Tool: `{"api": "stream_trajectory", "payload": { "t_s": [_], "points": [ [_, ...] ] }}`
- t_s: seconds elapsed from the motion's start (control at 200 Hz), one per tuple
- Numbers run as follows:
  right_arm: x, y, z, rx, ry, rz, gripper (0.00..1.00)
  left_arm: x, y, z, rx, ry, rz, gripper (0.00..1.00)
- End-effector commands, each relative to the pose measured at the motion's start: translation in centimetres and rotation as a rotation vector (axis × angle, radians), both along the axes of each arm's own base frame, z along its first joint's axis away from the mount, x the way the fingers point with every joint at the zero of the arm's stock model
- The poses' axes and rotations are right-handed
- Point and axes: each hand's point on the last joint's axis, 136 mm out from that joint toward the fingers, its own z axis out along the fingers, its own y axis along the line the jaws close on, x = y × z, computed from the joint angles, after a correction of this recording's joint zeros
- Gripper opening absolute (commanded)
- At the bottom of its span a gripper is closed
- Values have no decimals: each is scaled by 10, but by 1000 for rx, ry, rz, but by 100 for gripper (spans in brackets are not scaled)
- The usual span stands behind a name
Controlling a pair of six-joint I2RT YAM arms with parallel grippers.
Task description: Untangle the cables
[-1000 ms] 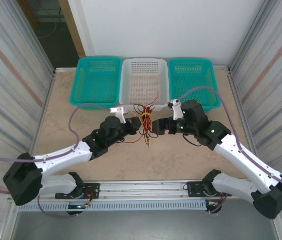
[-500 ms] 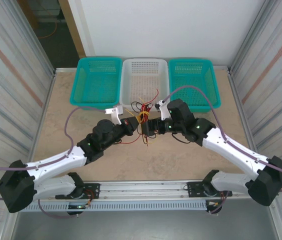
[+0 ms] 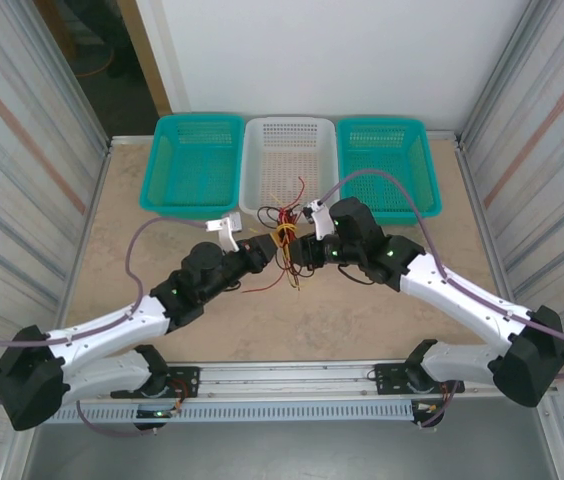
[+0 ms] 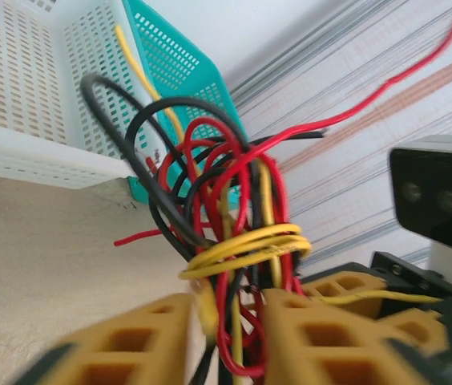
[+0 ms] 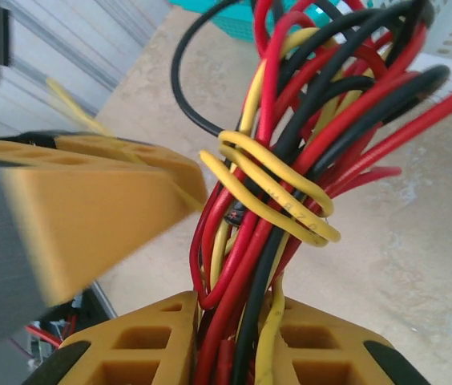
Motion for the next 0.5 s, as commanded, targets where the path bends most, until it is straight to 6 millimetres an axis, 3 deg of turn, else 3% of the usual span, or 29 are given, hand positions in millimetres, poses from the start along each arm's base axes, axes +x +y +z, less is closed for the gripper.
{"api": "stream_trajectory", "payload": {
  "t_s": [0.0, 0.075, 0.145, 0.225, 0.376, 0.491],
  "points": [
    [3, -16, 13, -7, -60, 2, 8, -5, 15, 28, -4, -56, 12, 71],
    [-2, -23, 18, 3, -60, 37, 9, -7, 39, 30, 66, -48, 35, 98],
    [-8, -27, 20, 3, -53, 91, 9, -9, 65, 34, 165, -49, 44, 99],
    [-15, -28, 19, 2, -34, 135, 8, -13, 83, 41, 225, -59, -25, 99],
    [-24, -13, 20, 39, -19, 220, 8, -13, 82, 60, 111, -78, -221, 99],
    [-26, -5, 21, 43, -13, 261, 7, -5, 60, 54, 83, -65, -384, 99]
  ]
}}
